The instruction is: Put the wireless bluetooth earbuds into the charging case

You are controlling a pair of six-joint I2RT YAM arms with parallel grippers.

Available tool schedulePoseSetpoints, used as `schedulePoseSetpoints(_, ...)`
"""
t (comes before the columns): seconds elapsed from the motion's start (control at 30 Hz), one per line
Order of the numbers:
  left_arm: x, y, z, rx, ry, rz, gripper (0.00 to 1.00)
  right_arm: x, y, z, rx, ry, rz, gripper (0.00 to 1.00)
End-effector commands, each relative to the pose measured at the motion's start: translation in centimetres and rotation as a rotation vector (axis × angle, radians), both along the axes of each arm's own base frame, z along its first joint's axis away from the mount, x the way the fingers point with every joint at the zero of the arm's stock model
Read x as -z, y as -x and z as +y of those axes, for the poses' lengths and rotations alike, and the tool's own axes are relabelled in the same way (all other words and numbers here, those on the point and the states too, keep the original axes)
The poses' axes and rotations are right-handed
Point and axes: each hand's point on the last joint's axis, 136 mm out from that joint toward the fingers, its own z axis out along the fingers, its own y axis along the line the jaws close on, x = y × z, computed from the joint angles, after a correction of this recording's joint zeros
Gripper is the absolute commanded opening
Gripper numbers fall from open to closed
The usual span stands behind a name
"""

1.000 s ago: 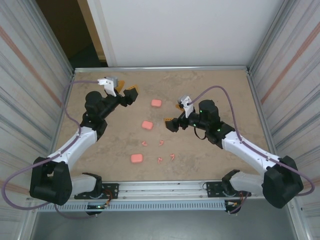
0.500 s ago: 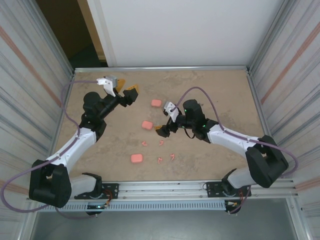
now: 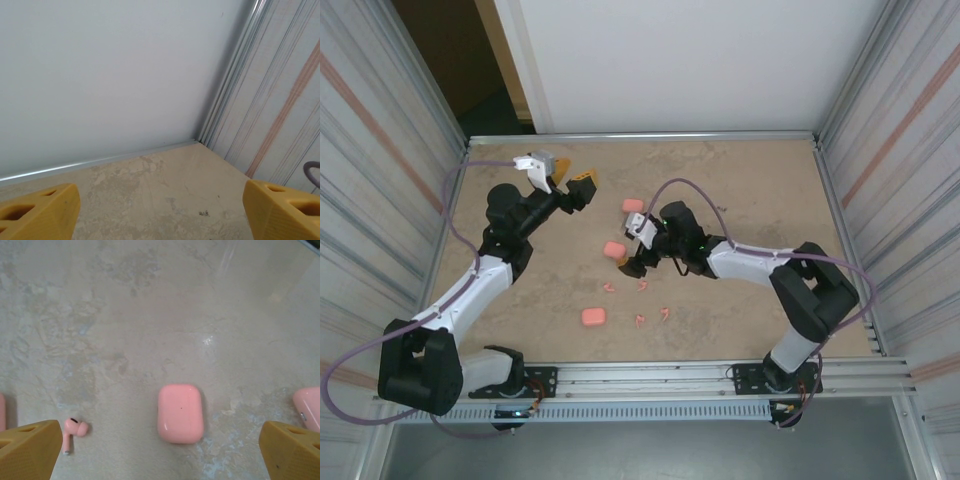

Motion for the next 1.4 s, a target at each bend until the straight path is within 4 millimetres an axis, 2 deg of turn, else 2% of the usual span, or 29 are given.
schedulePoseSetpoints(0.0,-0.9,0.3,0.1,0.007,-0.007,-0.045,0.85,0.6,-1.5,0.9,0.018,0.026,-0.043,1.00)
schedulePoseSetpoints(0.23,-0.9,0.4,0.4,-0.007,-0.020,-0.045,0.85,3.7,-3.0,1.5,0.055,0.097,0.006,0.97)
schedulePoseSetpoints(0.47,-0.8,0.3,0.2,-0.001,-0.022,-0.043,0.85,6.4,-3.7,2.0,0.058,0.157,0.076,0.93)
schedulePoseSetpoints(0.7,-0.8,0.3,0.3,-0.004,-0.022,-0.044,0.85,7.0,-3.9,2.3,0.050,0.204,0.098,0.91)
schedulePoseSetpoints(1.1,-0.6,0.1,0.3,-0.006,-0.028,-0.036,0.85,9.3,-3.6,2.3,0.036,0.354,0.120,0.85)
schedulePoseSetpoints(1.37,-0.7,0.1,0.3,-0.010,-0.032,-0.035,0.85,10.1,-3.6,2.3,0.031,0.396,0.135,0.75)
